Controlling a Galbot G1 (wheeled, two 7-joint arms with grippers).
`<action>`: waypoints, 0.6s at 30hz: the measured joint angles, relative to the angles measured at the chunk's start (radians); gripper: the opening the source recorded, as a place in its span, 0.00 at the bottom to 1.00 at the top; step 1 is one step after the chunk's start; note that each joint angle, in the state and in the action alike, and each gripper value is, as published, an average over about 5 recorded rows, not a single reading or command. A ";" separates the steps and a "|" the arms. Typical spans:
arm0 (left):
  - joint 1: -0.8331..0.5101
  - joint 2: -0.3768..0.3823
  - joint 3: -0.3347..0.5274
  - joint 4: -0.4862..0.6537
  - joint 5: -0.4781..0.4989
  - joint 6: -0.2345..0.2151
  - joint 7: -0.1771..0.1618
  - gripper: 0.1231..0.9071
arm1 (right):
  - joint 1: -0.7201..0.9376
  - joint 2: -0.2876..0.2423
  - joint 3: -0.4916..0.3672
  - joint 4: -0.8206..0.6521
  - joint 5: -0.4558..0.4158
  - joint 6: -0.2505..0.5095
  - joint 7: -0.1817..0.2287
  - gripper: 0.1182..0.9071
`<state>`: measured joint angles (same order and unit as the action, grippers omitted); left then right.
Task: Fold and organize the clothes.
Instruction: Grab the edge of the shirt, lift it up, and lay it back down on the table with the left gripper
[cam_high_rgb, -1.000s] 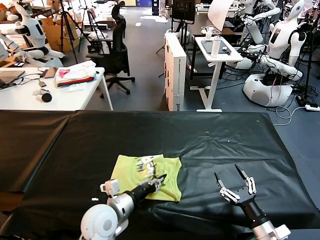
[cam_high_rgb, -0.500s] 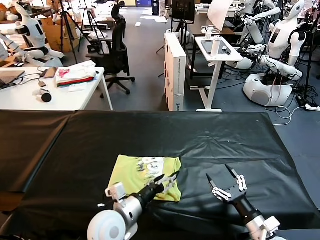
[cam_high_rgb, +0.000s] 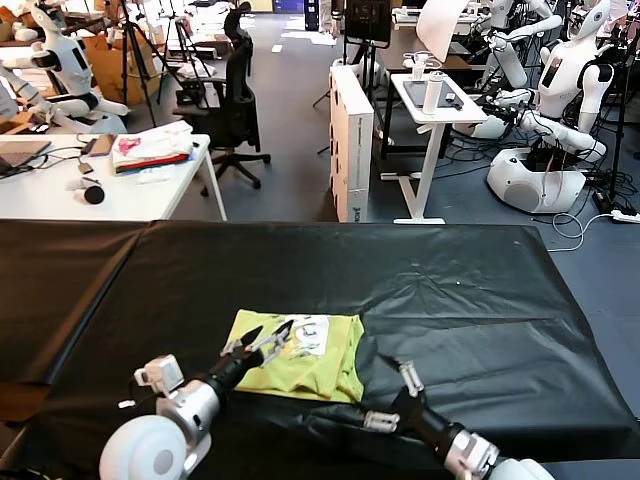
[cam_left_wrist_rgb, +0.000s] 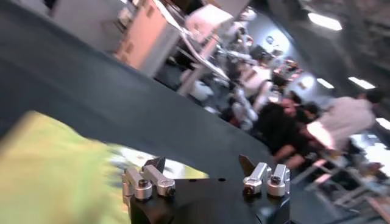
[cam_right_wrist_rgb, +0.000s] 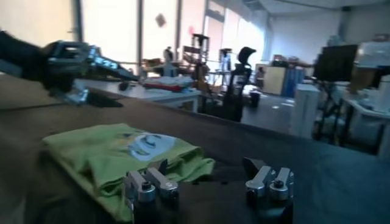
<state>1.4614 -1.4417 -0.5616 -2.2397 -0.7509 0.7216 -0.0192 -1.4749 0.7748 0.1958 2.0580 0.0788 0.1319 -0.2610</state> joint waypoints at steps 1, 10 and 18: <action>0.002 -0.001 -0.004 0.000 0.004 -0.003 0.000 1.00 | 0.016 -0.006 -0.014 -0.005 -0.012 -0.001 0.000 1.00; 0.012 -0.002 -0.024 -0.001 0.022 -0.015 0.002 1.00 | 0.134 0.001 -0.126 -0.054 -0.095 -0.016 -0.002 0.90; 0.019 -0.002 -0.025 -0.002 0.030 -0.018 0.003 1.00 | 0.185 0.020 -0.193 -0.078 -0.111 -0.023 -0.010 0.77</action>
<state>1.4806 -1.4441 -0.5869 -2.2415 -0.7209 0.7038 -0.0157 -1.2896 0.7951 0.0024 1.9799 -0.0324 0.1087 -0.2711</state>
